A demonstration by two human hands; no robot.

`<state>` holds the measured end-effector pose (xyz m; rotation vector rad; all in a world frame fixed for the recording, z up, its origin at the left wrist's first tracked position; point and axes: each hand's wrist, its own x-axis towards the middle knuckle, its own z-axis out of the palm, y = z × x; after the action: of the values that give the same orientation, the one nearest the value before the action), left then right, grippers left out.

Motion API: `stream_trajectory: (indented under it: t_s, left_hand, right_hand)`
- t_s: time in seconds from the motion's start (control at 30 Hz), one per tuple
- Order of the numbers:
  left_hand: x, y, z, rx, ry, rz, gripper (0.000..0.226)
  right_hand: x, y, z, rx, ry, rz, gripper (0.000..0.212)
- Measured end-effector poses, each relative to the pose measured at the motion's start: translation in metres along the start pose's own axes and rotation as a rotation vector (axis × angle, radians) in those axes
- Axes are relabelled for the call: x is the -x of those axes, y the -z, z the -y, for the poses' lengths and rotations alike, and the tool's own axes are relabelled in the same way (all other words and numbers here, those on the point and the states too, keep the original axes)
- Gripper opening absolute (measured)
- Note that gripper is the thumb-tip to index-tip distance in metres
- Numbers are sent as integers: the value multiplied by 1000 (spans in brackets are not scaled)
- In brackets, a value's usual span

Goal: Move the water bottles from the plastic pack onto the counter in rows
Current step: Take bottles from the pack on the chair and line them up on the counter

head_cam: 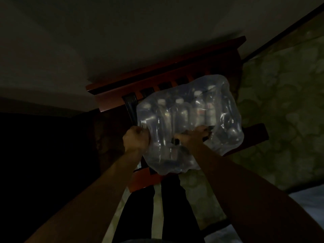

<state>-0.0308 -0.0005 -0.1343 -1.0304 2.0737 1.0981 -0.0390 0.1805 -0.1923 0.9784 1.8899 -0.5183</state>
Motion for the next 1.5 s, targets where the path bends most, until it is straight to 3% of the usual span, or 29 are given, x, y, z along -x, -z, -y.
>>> stream_trajectory:
  t_s: [0.23,0.37,0.43,0.5,0.6,0.77,0.87,1.0,1.17,1.27,1.33,1.37,1.43,1.5]
  left_hand:
    - [25,8,-9,201,-181,-123,18]
    - [46,10,-27,245,-342,-109,24]
    - [60,9,-36,246,-417,-106,23]
    - [74,9,-41,247,-487,-107,20]
    - [91,6,-46,203,-535,-43,16]
    - [115,-10,-48,44,-365,274,26]
    - [133,-18,-52,-136,-303,393,46]
    - [152,-19,-62,195,19,627,42]
    - [166,1,-85,362,174,865,48]
    - [171,8,-95,319,149,902,41]
    - [174,12,-98,286,126,906,36]
    - [174,15,-100,295,115,913,33]
    - [172,25,-101,395,92,895,35]
    - [168,37,-101,465,62,833,41]
  right_hand:
    - [15,2,-4,-244,67,-45,95]
    - [41,12,2,-381,66,-102,108]
    - [51,17,2,-341,101,-138,86]
    - [62,26,0,-340,174,-161,49]
    - [80,45,-8,-455,229,-125,41]
    - [112,63,-45,-633,184,-41,42]
    - [129,72,-66,-745,155,-17,26]
    - [152,95,-80,-832,87,116,20]
    - [180,126,-72,-463,222,199,40]
    - [193,139,-52,-116,333,122,46]
    - [202,150,-43,-16,369,171,47]
    - [205,156,-42,-14,389,237,45]
    - [210,166,-43,-112,438,355,18]
    - [204,170,-50,-428,433,418,15]
